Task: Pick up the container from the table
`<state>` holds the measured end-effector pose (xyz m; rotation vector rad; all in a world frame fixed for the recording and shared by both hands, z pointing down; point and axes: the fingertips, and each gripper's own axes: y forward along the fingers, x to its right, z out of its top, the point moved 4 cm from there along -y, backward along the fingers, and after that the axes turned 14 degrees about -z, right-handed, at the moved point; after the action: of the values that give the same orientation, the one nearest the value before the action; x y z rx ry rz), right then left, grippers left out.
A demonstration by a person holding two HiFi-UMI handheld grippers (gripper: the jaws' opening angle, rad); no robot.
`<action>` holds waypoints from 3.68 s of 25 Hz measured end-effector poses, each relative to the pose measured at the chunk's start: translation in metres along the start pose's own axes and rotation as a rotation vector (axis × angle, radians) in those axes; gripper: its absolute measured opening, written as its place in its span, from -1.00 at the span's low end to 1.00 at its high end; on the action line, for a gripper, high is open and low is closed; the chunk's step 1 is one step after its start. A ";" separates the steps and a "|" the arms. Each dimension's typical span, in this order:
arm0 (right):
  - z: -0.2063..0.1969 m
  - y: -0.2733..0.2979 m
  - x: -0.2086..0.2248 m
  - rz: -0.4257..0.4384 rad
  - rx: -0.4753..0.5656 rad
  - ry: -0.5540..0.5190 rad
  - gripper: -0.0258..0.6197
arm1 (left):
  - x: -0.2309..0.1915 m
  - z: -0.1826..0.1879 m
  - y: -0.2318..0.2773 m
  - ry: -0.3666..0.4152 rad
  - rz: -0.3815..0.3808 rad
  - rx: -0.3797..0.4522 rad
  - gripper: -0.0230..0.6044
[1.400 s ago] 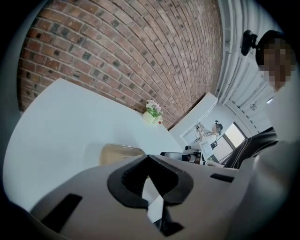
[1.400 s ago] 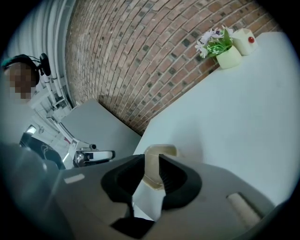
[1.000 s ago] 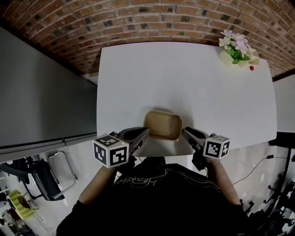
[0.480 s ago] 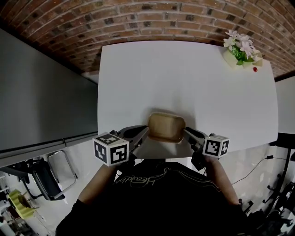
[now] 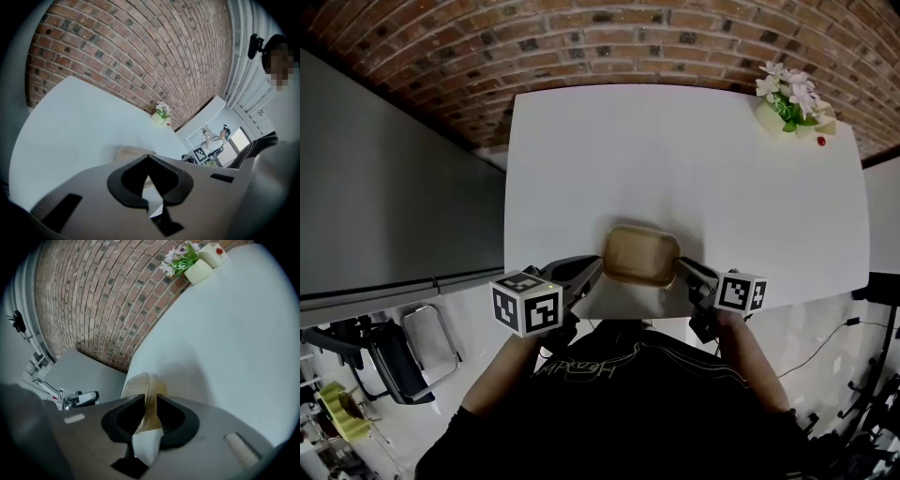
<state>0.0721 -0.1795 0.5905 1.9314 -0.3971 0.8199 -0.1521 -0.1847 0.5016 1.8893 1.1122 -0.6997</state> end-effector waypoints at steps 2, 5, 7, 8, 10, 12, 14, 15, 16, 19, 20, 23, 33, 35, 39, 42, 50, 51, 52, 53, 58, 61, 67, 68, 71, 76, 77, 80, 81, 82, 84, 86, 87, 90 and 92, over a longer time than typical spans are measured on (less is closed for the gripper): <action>0.000 0.000 0.000 0.006 -0.002 0.012 -0.68 | 0.006 -0.003 -0.003 -0.001 0.006 0.011 -0.92; 0.000 0.001 0.000 0.019 -0.007 0.039 -0.74 | 0.011 -0.013 -0.009 -0.009 0.024 0.021 -0.92; 0.000 0.001 0.000 0.025 -0.007 0.051 -0.75 | 0.013 -0.020 -0.014 -0.019 0.038 0.028 -0.92; 0.001 0.002 0.000 0.028 -0.007 0.055 -0.75 | 0.015 -0.024 -0.016 -0.024 0.043 0.032 -0.92; 0.001 0.002 -0.001 0.039 -0.004 0.064 -0.77 | 0.018 -0.029 -0.019 -0.031 0.052 0.040 -0.92; 0.000 0.003 -0.002 0.050 -0.001 0.069 -0.78 | 0.023 -0.035 -0.022 -0.033 0.060 0.046 -0.92; 0.000 0.003 -0.003 0.056 0.001 0.064 -0.78 | 0.027 -0.039 -0.024 -0.034 0.068 0.053 -0.92; 0.000 0.003 -0.004 0.059 0.002 0.058 -0.78 | 0.029 -0.040 -0.026 -0.033 0.073 0.058 -0.92; 0.000 0.002 -0.005 0.062 0.003 0.053 -0.78 | 0.031 -0.040 -0.027 -0.030 0.078 0.063 -0.92; 0.000 -0.001 -0.007 0.069 0.012 0.041 -0.78 | 0.035 -0.045 -0.029 -0.031 0.085 0.077 -0.92; 0.000 -0.004 -0.007 0.072 0.017 0.034 -0.78 | 0.037 -0.047 -0.029 -0.031 0.088 0.081 -0.92; 0.001 -0.012 -0.010 0.078 0.034 -0.004 -0.78 | 0.042 -0.050 -0.030 -0.023 0.100 0.097 -0.92; 0.009 -0.064 -0.031 0.160 0.123 -0.093 -0.78 | 0.074 -0.064 -0.028 0.004 0.108 0.144 -0.92; 0.008 -0.077 -0.033 0.168 0.140 -0.116 -0.78 | 0.082 -0.070 -0.026 0.007 0.103 0.149 -0.92; 0.006 -0.104 -0.035 0.172 0.185 -0.157 -0.78 | 0.098 -0.079 -0.023 0.017 0.097 0.159 -0.92; 0.005 -0.126 -0.041 0.207 0.215 -0.168 -0.78 | 0.113 -0.087 -0.018 0.036 0.084 0.164 -0.92; 0.004 -0.186 -0.045 0.259 0.321 -0.205 -0.78 | 0.159 -0.099 -0.008 0.097 0.051 0.177 -0.92; 0.003 -0.193 -0.046 0.264 0.334 -0.214 -0.78 | 0.165 -0.099 -0.007 0.109 0.047 0.181 -0.92; 0.001 -0.200 -0.045 0.267 0.343 -0.220 -0.78 | 0.171 -0.099 -0.007 0.122 0.042 0.185 -0.92; -0.001 -0.206 -0.043 0.269 0.348 -0.220 -0.78 | 0.177 -0.098 -0.006 0.135 0.037 0.190 -0.92; -0.003 -0.242 -0.049 0.304 0.406 -0.241 -0.78 | 0.205 -0.092 -0.002 0.194 0.011 0.211 -0.92; -0.003 -0.262 -0.051 0.306 0.454 -0.267 -0.78 | 0.220 -0.093 -0.001 0.221 -0.007 0.217 -0.92; -0.006 -0.292 -0.052 0.289 0.527 -0.324 -0.78 | 0.244 -0.089 0.000 0.284 -0.039 0.235 -0.92; -0.007 -0.297 -0.054 0.290 0.536 -0.329 -0.78 | 0.247 -0.088 -0.001 0.293 -0.042 0.240 -0.92; -0.010 -0.311 -0.057 0.289 0.567 -0.360 -0.78 | 0.253 -0.084 -0.004 0.316 -0.047 0.261 -0.92; -0.012 -0.332 -0.063 0.287 0.605 -0.418 -0.78 | 0.267 -0.077 -0.007 0.365 -0.048 0.295 -0.92; -0.012 -0.336 -0.065 0.288 0.610 -0.429 -0.78 | 0.271 -0.076 -0.007 0.379 -0.045 0.296 -0.92; -0.012 -0.344 -0.070 0.296 0.623 -0.451 -0.78 | 0.280 -0.074 -0.008 0.416 -0.040 0.293 -0.92; -0.012 -0.346 -0.071 0.298 0.626 -0.455 -0.78 | 0.282 -0.073 -0.008 0.423 -0.041 0.294 -0.92; -0.013 -0.348 -0.072 0.300 0.629 -0.459 -0.78 | 0.284 -0.073 -0.009 0.428 -0.043 0.297 -0.92; -0.015 -0.350 -0.072 0.302 0.629 -0.463 -0.79 | 0.287 -0.074 -0.010 0.436 -0.045 0.302 -0.92; -0.017 -0.352 -0.072 0.304 0.628 -0.465 -0.79 | 0.289 -0.074 -0.011 0.439 -0.046 0.302 -0.92; -0.017 -0.353 -0.072 0.304 0.629 -0.466 -0.79 | 0.289 -0.074 -0.010 0.440 -0.046 0.300 -0.92; -0.019 -0.353 -0.073 0.306 0.627 -0.467 -0.79 | 0.291 -0.075 -0.011 0.438 -0.045 0.297 -0.92; -0.020 -0.353 -0.073 0.310 0.625 -0.466 -0.79 | 0.292 -0.075 -0.011 0.441 -0.045 0.298 -0.92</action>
<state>0.2181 0.0032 0.3149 2.7046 -0.8076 0.7330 -0.0244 0.0098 0.3091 2.3546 1.3845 -0.5043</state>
